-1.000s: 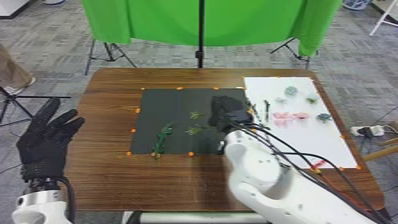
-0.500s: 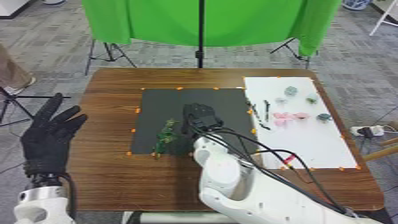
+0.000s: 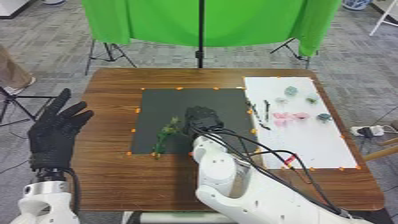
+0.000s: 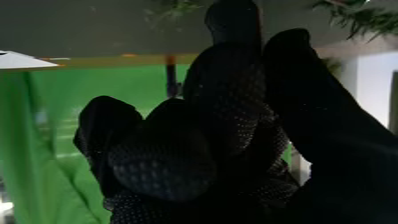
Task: Arrange flowers
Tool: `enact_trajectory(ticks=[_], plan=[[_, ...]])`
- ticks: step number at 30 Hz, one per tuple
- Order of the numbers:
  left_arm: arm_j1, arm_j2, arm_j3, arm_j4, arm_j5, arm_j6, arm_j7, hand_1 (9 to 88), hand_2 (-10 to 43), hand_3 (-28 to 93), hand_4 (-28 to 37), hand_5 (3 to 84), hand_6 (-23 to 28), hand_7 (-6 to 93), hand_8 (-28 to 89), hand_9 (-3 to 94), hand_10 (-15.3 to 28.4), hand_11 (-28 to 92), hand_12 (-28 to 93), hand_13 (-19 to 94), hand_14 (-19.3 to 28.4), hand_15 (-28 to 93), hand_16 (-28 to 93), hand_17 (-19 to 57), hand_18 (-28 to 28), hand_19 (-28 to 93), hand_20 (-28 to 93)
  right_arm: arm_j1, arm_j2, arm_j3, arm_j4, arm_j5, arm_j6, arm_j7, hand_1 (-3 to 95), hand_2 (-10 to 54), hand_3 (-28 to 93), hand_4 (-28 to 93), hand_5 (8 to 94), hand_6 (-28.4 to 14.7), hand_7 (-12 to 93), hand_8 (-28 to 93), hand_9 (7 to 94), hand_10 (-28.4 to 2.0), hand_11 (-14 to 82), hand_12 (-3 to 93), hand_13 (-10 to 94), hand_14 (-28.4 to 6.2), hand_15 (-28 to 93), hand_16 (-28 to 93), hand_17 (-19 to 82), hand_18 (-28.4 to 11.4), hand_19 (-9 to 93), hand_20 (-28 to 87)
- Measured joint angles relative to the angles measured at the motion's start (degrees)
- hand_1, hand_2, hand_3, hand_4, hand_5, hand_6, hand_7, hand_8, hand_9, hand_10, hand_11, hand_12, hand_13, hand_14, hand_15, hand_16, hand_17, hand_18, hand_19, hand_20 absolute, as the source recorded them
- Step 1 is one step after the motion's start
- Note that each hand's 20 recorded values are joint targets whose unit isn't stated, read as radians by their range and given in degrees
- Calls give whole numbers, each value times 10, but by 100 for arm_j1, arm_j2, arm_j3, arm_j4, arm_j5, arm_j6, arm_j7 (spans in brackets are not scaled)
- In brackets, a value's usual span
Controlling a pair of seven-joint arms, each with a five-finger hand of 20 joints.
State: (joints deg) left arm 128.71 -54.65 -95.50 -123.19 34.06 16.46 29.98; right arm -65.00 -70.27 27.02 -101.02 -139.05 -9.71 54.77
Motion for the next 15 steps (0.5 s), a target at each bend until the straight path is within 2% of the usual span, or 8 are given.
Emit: enact_trajectory(ticks=[4, 7, 10, 15], plan=[[0, 0, 0, 0, 5, -2, -9, 210, 89, 764, -282, 344, 74, 100, -76, 351, 193, 301, 152, 251, 259, 622, -79, -63, 231, 494, 378, -67, -38, 14, -114, -5, -487, -32, 434, -51, 720, -248, 937, 2, 244, -72, 937, -107, 564, 124, 937, -76, 717, 141, 589, -257, 932, 508], [0, -7, 0, 0, 12, -6, -26, 211, 88, 765, -282, 344, 74, 100, -76, 351, 193, 302, 152, 251, 259, 622, -79, -62, 230, 494, 378, -92, -55, -9, -129, -15, -424, -70, 415, -32, 718, -252, 937, 7, 261, -160, 937, -106, 563, 123, 937, -77, 714, 143, 588, -257, 932, 506], [-15, -8, 16, 11, 15, -12, -31, 212, 88, 765, -282, 344, 75, 100, -75, 351, 193, 302, 151, 251, 259, 623, -79, -63, 230, 495, 378, -100, -64, -33, -129, -15, -248, -101, 403, -8, 695, -261, 937, 8, 247, -177, 937, -104, 543, 120, 937, -74, 702, 143, 584, -255, 932, 499], [-75, 2, 88, 51, 14, -19, -19, 215, 88, 764, -281, 345, 75, 100, -76, 352, 194, 302, 151, 251, 259, 623, -79, -63, 230, 495, 377, -57, -71, -124, -108, -48, 1, -111, 393, -4, 678, -277, 937, 7, 188, -163, 937, -106, 500, 124, 937, -72, 669, 155, 573, -250, 932, 469]])
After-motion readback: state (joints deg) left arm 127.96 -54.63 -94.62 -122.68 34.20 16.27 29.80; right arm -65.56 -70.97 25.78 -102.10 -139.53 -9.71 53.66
